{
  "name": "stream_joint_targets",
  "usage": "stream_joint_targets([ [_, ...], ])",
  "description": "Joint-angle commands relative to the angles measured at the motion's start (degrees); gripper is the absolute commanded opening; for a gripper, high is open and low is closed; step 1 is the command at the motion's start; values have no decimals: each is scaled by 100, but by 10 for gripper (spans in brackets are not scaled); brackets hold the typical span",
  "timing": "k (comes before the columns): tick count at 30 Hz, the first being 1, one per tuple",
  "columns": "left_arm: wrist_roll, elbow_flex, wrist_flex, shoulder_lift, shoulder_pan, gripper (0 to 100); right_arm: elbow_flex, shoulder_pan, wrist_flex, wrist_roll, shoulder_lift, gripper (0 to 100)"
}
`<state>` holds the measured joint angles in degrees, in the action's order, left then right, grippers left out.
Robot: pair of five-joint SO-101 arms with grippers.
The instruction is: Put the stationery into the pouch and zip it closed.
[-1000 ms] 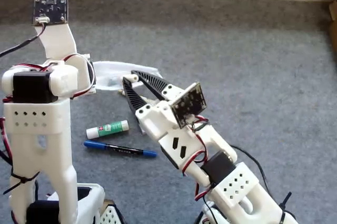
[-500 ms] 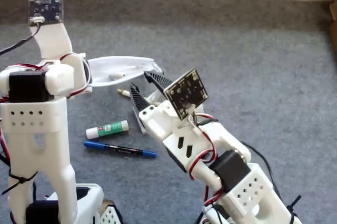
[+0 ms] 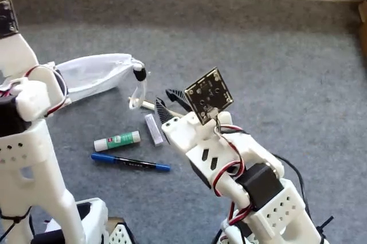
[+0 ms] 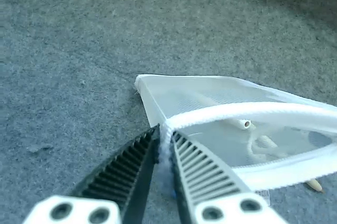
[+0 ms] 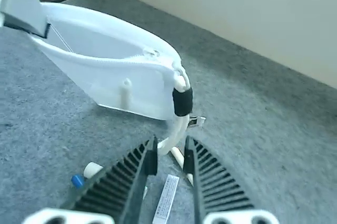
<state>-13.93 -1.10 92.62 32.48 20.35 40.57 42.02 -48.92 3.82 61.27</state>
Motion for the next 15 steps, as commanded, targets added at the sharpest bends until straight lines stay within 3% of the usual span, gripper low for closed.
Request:
stream_joint_targets([
  [1,-53,-40,-114,251,382,7,-409,-136,-347,62,-268,87],
  [6,-35,66,-114,259,936,7,-426,-127,-444,53,-1376,88],
  [15,-35,611,-545,277,963,7,-1174,-4,-479,18,-3345,129],
])
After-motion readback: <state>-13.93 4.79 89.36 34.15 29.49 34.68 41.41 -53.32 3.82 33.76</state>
